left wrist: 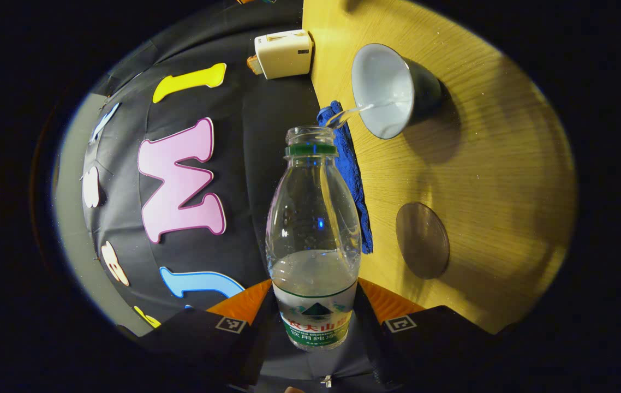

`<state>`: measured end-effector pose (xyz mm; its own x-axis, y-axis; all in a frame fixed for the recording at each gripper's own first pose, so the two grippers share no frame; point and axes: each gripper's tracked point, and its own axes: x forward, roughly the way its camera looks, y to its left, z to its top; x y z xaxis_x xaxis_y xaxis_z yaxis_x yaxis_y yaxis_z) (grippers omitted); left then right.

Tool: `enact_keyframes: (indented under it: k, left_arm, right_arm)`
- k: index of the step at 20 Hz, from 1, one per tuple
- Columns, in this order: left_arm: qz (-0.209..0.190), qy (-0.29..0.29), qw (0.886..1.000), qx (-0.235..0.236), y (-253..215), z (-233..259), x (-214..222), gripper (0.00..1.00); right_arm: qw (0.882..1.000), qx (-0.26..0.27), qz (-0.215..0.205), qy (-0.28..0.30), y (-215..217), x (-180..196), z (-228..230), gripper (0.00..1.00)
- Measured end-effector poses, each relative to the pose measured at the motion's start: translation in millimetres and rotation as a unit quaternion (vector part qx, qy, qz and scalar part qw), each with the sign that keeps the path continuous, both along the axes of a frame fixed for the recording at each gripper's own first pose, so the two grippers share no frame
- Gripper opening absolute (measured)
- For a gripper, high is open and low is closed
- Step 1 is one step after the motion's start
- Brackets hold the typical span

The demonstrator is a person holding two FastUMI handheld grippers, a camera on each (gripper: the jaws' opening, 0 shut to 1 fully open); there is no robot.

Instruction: Open the teacup lid with one hand, grasp the water bottle and pour water into the teacup with the other hand; after pouring, place the water bottle on the coaster and then close the teacup lid.

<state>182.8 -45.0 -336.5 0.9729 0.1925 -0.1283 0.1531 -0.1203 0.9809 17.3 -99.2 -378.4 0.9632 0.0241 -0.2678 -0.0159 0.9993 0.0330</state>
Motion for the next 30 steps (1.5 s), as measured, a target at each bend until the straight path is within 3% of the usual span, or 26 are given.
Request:
enact_keyframes:
  k: [2, 3, 4, 5, 6, 11, 19, 20, 21, 25, 26, 28, 29, 30]
  left_arm:
    - [-0.004, 0.0, 1.0, 0.005, -0.1, 0.2, -0.1, 0.77]
    - [-0.006, -0.001, 1.0, 0.008, -0.5, 1.5, -0.1, 0.77]
    - [-0.008, -0.002, 1.0, 0.011, -0.4, 2.2, 0.7, 0.77]
    - [-0.01, -0.003, 1.0, 0.014, -0.8, 3.4, 2.2, 0.77]
    - [-0.013, -0.004, 1.0, 0.016, -1.4, 3.8, 3.0, 0.77]
    - [-0.024, -0.014, 0.999, 0.033, -0.7, 15.7, 5.7, 0.76]
    - [-0.048, -0.023, 0.997, 0.06, -1.8, 30.0, 13.8, 0.76]
    - [-0.051, -0.026, 0.996, 0.064, -2.4, 32.0, 14.7, 0.77]
    - [-0.053, -0.028, 0.996, 0.066, -0.6, 35.0, 16.1, 0.77]
    - [-0.067, -0.043, 0.993, 0.083, -1.1, 47.7, 20.7, 0.77]
    - [-0.069, -0.046, 0.993, 0.088, -1.1, 51.1, 21.9, 0.76]
    - [-0.078, -0.051, 0.991, 0.1, -1.0, 54.6, 23.1, 0.77]
    - [-0.084, -0.054, 0.989, 0.106, -2.4, 56.1, 23.8, 0.77]
    - [-0.091, -0.056, 0.988, 0.111, -2.9, 58.6, 24.6, 0.76]
  right_arm:
    - [1.0, 0.0, 0.001, 0.0, 0.6, 0.6, -0.3, 0.34]
    - [1.0, 0.0, 0.001, 0.001, 0.9, 0.5, -0.2, 0.26]
    - [1.0, -0.001, 0.003, 0.001, 1.5, 1.2, -0.5, 0.34]
    - [1.0, -0.003, 0.003, 0.0, 1.3, 0.9, -0.3, 0.26]
    - [1.0, -0.004, 0.004, 0.0, 1.8, 1.0, -0.2, 0.35]
    - [1.0, -0.007, 0.008, 0.001, 2.9, 3.8, -0.8, 0.3]
    - [1.0, -0.011, 0.006, -0.003, 0.9, 4.5, 3.3, 0.34]
    - [1.0, -0.012, 0.005, -0.004, 0.5, 6.2, 4.9, 0.26]
    - [1.0, -0.013, 0.006, -0.006, -0.1, 7.7, 6.4, 0.35]
    - [1.0, -0.015, 0.007, -0.009, -0.1, 8.1, 9.0, 0.3]
    - [1.0, -0.015, 0.007, -0.011, 0.1, 8.1, 9.7, 0.35]
    - [1.0, -0.016, 0.007, -0.014, 0.8, 6.9, 12.0, 0.34]
    - [1.0, -0.016, 0.008, -0.016, 1.6, 7.2, 13.8, 0.26]
    - [1.0, -0.017, 0.009, -0.017, 2.8, 6.9, 14.5, 0.34]
